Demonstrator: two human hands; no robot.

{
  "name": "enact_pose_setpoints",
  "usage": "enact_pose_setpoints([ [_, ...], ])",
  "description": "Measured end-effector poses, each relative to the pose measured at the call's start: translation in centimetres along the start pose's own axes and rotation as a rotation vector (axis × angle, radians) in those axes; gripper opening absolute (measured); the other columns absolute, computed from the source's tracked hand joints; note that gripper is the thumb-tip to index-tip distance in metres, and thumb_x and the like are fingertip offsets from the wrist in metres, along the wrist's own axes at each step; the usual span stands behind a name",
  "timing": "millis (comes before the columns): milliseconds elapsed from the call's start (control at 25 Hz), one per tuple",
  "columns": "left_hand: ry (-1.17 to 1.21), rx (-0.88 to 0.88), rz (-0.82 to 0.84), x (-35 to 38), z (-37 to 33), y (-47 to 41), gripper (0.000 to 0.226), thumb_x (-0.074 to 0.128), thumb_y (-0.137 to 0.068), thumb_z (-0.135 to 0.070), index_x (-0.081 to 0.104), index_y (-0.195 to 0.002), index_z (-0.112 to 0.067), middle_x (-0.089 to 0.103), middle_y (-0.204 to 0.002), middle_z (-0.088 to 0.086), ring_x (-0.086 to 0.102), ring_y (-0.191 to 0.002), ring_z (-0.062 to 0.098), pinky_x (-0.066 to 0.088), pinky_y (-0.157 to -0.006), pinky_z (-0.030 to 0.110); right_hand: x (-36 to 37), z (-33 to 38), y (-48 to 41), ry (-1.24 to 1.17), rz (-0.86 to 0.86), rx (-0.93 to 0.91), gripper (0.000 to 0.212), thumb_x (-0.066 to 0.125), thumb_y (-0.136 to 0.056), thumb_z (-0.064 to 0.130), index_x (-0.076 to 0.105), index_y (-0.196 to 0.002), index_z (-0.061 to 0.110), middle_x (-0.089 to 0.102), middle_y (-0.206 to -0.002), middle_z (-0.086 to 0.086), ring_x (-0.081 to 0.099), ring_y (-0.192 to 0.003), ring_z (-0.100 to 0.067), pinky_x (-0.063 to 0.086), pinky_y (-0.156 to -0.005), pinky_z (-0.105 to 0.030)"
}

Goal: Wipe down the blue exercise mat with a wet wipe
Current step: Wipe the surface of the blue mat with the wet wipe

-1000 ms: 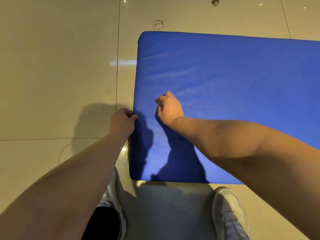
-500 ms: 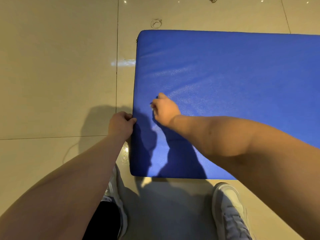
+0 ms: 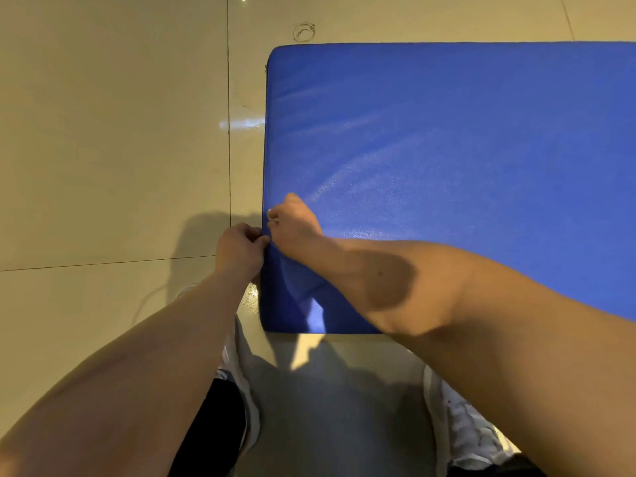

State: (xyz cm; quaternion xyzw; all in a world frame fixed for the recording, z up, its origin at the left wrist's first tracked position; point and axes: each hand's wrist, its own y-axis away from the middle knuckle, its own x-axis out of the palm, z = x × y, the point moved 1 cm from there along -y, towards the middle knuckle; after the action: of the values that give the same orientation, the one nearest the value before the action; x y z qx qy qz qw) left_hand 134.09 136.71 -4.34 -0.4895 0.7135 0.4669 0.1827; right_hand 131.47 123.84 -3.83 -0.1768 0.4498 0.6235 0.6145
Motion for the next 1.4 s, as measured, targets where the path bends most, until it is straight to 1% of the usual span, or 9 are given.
enact_pose_setpoints([
  [160, 0.010, -0.019, 0.009, 0.0, 0.3, 0.2, 0.021, 0.070, -0.093, -0.022, 0.071, -0.111, -0.011, 0.072, -0.109, 0.004, 0.065, -0.104, 0.025, 0.047, -0.093, 0.033, -0.5, -1.0, 0.3, 0.052, 0.070, -0.115, 0.021, 0.051, -0.097, 0.012, 0.067, -0.111, 0.009, 0.054, -0.120, -0.016, 0.058, -0.098, -0.033, 0.050, -0.082, -0.037],
  [280, 0.021, -0.018, -0.003, 0.0, 0.3, 0.3, 0.018, 0.071, -0.093, -0.024, 0.070, -0.106, -0.012, 0.069, -0.103, 0.002, 0.064, -0.099, 0.023, 0.046, -0.090, 0.031, -1.7, -4.7, 1.2, 0.112, 0.065, -0.128, 0.017, 0.052, -0.095, 0.012, 0.068, -0.099, 0.010, 0.050, -0.113, -0.014, 0.058, -0.088, -0.037, 0.052, -0.081, -0.042],
  [480, 0.032, -0.005, 0.000, -0.1, 0.7, 0.9, 0.013, 0.070, -0.094, -0.024, 0.069, -0.102, -0.014, 0.066, -0.098, -0.002, 0.058, -0.091, 0.018, 0.043, -0.087, 0.030, -5.0, -11.1, 3.1, 0.129, -0.093, 0.077, 0.022, 0.052, -0.098, 0.015, 0.070, -0.110, 0.010, 0.050, -0.117, -0.012, 0.061, -0.088, -0.036, 0.052, -0.083, -0.041],
  [640, 0.047, -0.003, 0.027, -0.1, 1.1, 1.0, 0.012, 0.070, -0.094, -0.025, 0.067, -0.102, -0.016, 0.065, -0.095, -0.002, 0.060, -0.091, 0.019, 0.046, -0.086, 0.032, -4.0, -9.1, 2.7, 0.117, -0.159, 0.273, 0.017, 0.054, -0.093, 0.008, 0.070, -0.097, 0.004, 0.049, -0.115, -0.013, 0.061, -0.081, -0.036, 0.052, -0.072, -0.036],
  [760, 0.073, 0.008, 0.049, -0.2, 1.5, 0.9, 0.008, 0.071, -0.093, -0.024, 0.067, -0.095, -0.018, 0.067, -0.094, -0.003, 0.064, -0.091, 0.022, 0.050, -0.088, 0.034, -1.0, -4.6, 2.0, 0.059, -0.108, 0.180, 0.018, 0.052, -0.092, 0.008, 0.070, -0.092, 0.003, 0.050, -0.112, -0.015, 0.060, -0.083, -0.038, 0.053, -0.076, -0.038],
  [960, 0.199, -0.019, 0.094, -0.1, 2.6, 1.1, 0.010, 0.077, -0.086, -0.021, 0.067, -0.084, -0.020, 0.071, -0.087, 0.002, 0.069, -0.086, 0.028, 0.058, -0.085, 0.048, 1.1, -0.1, 1.0, 0.017, -0.030, 0.046, 0.019, 0.052, -0.095, 0.008, 0.065, -0.108, 0.005, 0.052, -0.120, -0.016, 0.056, -0.102, -0.031, 0.044, -0.079, -0.033],
  [1040, 0.250, -0.034, 0.087, -0.1, 2.8, 1.3, 0.013, 0.078, -0.084, -0.019, 0.066, -0.080, -0.023, 0.072, -0.085, 0.003, 0.071, -0.085, 0.029, 0.059, -0.084, 0.052, 1.4, -0.6, 1.5, 0.015, -0.019, -0.003, 0.017, 0.052, -0.095, 0.006, 0.066, -0.105, 0.005, 0.052, -0.116, -0.015, 0.057, -0.095, -0.032, 0.049, -0.079, -0.036],
  [1160, 0.236, -0.023, 0.081, -0.3, 2.4, 1.9, 0.011, 0.075, -0.087, -0.020, 0.066, -0.083, -0.022, 0.072, -0.087, 0.002, 0.070, -0.086, 0.027, 0.058, -0.087, 0.048, 1.2, -2.4, 2.7, 0.053, 0.009, -0.040, 0.018, 0.051, -0.095, 0.004, 0.068, -0.102, 0.006, 0.049, -0.113, -0.013, 0.058, -0.086, -0.036, 0.052, -0.078, -0.042],
  [1400, 0.118, 0.009, 0.027, 0.2, 2.3, 3.2, 0.013, 0.070, -0.092, -0.029, 0.068, -0.100, -0.020, 0.068, -0.091, -0.005, 0.066, -0.091, 0.021, 0.056, -0.090, 0.040, -3.2, -9.0, 4.8, 0.051, -0.121, 0.114, 0.019, 0.053, -0.095, 0.010, 0.069, -0.105, 0.008, 0.052, -0.117, -0.013, 0.062, -0.092, -0.036, 0.051, -0.087, -0.039],
])
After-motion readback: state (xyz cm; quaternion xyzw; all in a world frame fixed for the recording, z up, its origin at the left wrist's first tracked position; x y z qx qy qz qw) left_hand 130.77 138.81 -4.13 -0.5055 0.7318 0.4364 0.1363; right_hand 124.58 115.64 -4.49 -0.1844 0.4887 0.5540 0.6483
